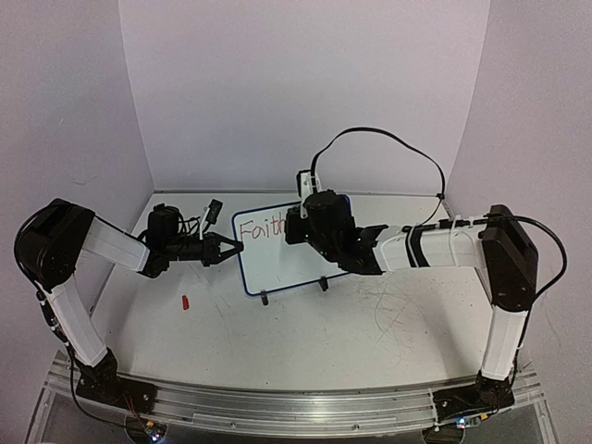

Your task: Write a sentence on the whiteboard

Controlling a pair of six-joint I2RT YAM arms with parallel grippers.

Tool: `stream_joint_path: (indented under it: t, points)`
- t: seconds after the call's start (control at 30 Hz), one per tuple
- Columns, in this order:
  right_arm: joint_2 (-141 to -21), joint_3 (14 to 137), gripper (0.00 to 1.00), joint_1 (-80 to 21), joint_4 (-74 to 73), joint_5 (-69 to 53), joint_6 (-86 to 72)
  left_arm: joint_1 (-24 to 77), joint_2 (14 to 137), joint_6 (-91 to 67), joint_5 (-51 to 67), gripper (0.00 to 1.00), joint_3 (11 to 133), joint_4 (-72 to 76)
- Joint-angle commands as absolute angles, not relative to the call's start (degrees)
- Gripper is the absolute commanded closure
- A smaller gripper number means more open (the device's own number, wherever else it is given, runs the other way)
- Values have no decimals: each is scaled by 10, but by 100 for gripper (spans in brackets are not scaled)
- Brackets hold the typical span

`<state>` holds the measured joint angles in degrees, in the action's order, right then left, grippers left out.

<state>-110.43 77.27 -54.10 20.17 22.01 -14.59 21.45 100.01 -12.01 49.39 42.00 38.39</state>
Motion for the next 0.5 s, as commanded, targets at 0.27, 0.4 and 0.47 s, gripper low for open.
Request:
stream_joint_path:
  t: [0.27,0.4,0.47]
  points:
    - [-1089,747,100,-536,196,220,-170,219,989,-90,483,100,432,353]
    - [-1087,738,100,-536,194,221,-176,219,990,-90,484,100,432,353]
    - [-1086,735,100,-536,193,223,-178,220,991,-89,483,100,432,353]
